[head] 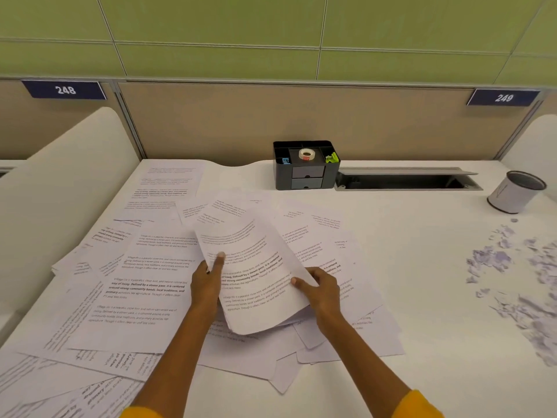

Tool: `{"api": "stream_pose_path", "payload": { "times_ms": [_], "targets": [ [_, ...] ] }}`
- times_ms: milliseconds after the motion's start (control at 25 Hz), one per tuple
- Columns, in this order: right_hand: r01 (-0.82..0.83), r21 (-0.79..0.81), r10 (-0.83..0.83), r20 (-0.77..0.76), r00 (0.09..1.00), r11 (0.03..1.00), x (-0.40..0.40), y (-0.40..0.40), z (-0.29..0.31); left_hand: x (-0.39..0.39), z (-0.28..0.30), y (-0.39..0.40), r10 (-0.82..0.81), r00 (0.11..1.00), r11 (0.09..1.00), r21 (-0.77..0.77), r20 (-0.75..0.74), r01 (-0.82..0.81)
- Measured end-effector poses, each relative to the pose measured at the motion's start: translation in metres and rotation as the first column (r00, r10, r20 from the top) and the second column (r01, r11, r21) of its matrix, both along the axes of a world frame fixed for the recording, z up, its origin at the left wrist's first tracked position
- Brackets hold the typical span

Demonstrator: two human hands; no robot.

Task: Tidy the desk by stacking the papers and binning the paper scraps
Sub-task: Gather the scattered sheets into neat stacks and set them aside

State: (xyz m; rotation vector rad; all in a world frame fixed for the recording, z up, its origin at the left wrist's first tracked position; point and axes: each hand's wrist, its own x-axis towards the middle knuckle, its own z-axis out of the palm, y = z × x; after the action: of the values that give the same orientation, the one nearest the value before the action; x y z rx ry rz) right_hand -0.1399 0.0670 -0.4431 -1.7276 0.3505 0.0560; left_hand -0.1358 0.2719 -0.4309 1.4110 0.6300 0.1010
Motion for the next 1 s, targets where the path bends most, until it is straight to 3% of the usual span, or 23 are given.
{"api": "stream_pose_path", "payload": {
  "times_ms": [160,280,400,480,560,760,1000],
  "targets": [
    [0.016,-0.123,-0.002,0.111,0.994,0.992,0.008,-0.014,0.008,0.000,-0.007,0.003,-0.040,0.999,0.994,0.096,-0.017,0.042],
    [0.126,-0.435,-0.053,0.176,0.983,0.892,0.021,-0.046,0.007,-0.003,-0.003,0.009,-0.010,1.000,1.000,0.029,0.017,0.010],
    [0.035,-0.762,-0.057,-0.003,0.998,0.646,0.030,-0.074,0.009,-0.008,0.001,0.017,0.037,0.998,0.997,-0.071,0.042,-0.034],
    [-0.132,-0.835,-0.080,-0.205,0.976,0.535,0.031,-0.082,0.012,-0.010,0.001,0.021,0.056,0.997,0.991,-0.126,0.059,-0.048],
    [-0.242,-0.840,-0.085,-0.321,0.943,0.486,0.032,-0.083,0.013,-0.011,0.002,0.025,0.063,0.996,0.987,-0.152,0.066,-0.052],
    [-0.231,-0.742,-0.061,-0.344,0.937,0.629,0.042,-0.089,0.018,-0.014,0.004,0.028,0.078,0.995,0.982,-0.178,0.057,-0.066],
    [0.100,-0.581,-0.149,-0.038,0.988,0.808,0.036,-0.101,0.029,-0.018,-0.002,0.031,0.074,0.996,0.982,-0.175,0.045,-0.065]
  ]
}}
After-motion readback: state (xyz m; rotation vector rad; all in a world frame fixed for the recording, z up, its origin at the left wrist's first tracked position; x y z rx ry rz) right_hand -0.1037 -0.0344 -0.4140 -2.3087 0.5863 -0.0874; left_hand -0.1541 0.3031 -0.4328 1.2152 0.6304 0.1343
